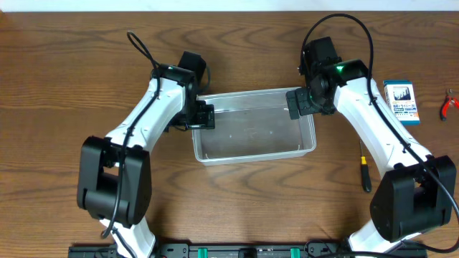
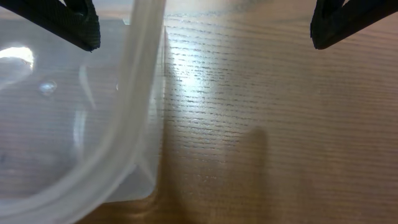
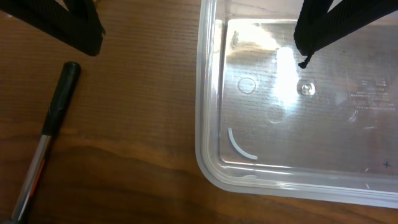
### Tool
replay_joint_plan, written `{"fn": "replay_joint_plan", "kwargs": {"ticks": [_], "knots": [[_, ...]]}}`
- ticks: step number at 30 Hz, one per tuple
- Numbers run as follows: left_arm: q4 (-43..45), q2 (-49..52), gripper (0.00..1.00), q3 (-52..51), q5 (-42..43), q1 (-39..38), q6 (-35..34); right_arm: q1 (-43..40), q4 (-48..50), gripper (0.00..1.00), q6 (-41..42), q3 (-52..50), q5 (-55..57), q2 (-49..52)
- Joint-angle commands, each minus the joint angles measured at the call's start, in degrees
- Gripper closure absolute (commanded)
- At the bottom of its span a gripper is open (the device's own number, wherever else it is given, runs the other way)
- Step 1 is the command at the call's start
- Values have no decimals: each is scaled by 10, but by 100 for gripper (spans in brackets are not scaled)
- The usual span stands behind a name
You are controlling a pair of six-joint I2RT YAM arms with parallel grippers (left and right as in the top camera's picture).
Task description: Pack container
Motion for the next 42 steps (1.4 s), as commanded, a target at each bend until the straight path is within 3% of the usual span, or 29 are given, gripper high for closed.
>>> {"fn": "replay_joint_plan", "kwargs": {"ticks": [1, 7, 9, 10, 13, 16, 22, 26, 30, 42], "knots": [[-2, 1, 2, -2, -2, 1, 1, -4, 2, 1, -6, 10, -2, -7], [-1, 1, 2, -2, -3, 1, 1, -4, 2, 1, -5, 6, -7, -6], [-1, 1, 0, -2, -3, 1, 1, -4, 3, 9, -5, 2, -7, -6], [-1, 1, 5, -2, -3, 1, 1, -4, 3, 16, -5, 1, -7, -6], [-1, 1, 28, -2, -3, 1, 1, -4, 4, 51, -5, 0, -7, -6], [-1, 1, 42, -2, -3, 1, 1, -4, 6, 61, 0, 0, -7, -6], [-1, 1, 73, -2, -3, 1, 1, -4, 15, 92, 4, 0, -16, -6], [-1, 1, 86, -2, -3, 1, 1, -4, 17, 98, 4, 0, -16, -6], [-1, 1, 93, -2, -3, 1, 1, -4, 17, 99, 4, 0, -15, -6], [20, 1, 94, -2, -3, 1, 14, -4, 16, 99, 36, 0, -15, -6]]}}
